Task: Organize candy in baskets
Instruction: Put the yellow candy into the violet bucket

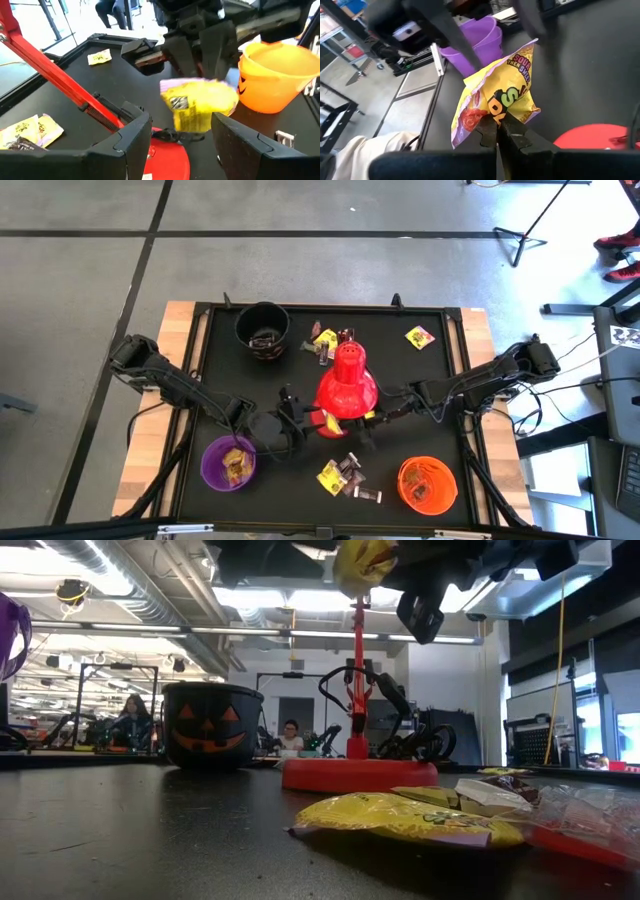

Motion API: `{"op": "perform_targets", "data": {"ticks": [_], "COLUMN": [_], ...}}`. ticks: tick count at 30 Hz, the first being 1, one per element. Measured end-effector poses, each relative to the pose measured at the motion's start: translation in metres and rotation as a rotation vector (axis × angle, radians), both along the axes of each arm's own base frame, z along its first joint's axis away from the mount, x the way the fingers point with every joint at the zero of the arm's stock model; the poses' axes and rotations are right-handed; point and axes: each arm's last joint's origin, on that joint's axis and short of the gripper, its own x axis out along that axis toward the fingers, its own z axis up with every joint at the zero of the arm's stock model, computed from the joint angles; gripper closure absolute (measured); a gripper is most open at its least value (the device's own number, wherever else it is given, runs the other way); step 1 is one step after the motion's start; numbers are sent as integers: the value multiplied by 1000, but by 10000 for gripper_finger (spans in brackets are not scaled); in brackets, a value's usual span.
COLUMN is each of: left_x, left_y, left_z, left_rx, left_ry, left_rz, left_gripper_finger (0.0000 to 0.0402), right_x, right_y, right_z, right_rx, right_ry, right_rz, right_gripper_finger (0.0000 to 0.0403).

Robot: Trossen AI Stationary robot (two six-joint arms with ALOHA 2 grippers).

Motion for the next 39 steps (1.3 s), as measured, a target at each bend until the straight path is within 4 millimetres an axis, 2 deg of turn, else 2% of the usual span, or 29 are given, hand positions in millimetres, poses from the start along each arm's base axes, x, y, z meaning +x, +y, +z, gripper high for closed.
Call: {"op": "perform_targets", "data": {"ticks": [28,33,39], "left_x": [2,2,2], "left_y": [3,3,3], "left_z": [1,0,0], "left_rx": [-4,-3,-4], "left_ry": [-7,-4,-4], "left_rz": [8,8,8], "left_gripper_finger": [207,207,207], "right_x": [1,0,-2], "right_y": [1,-1,4], "right_z": [3,0,-1], "right_rx": [19,17,15], "right_ry": [-30,11,17], "right_rz": [26,-35,5], "right_gripper_finger": [402,402,402]}}
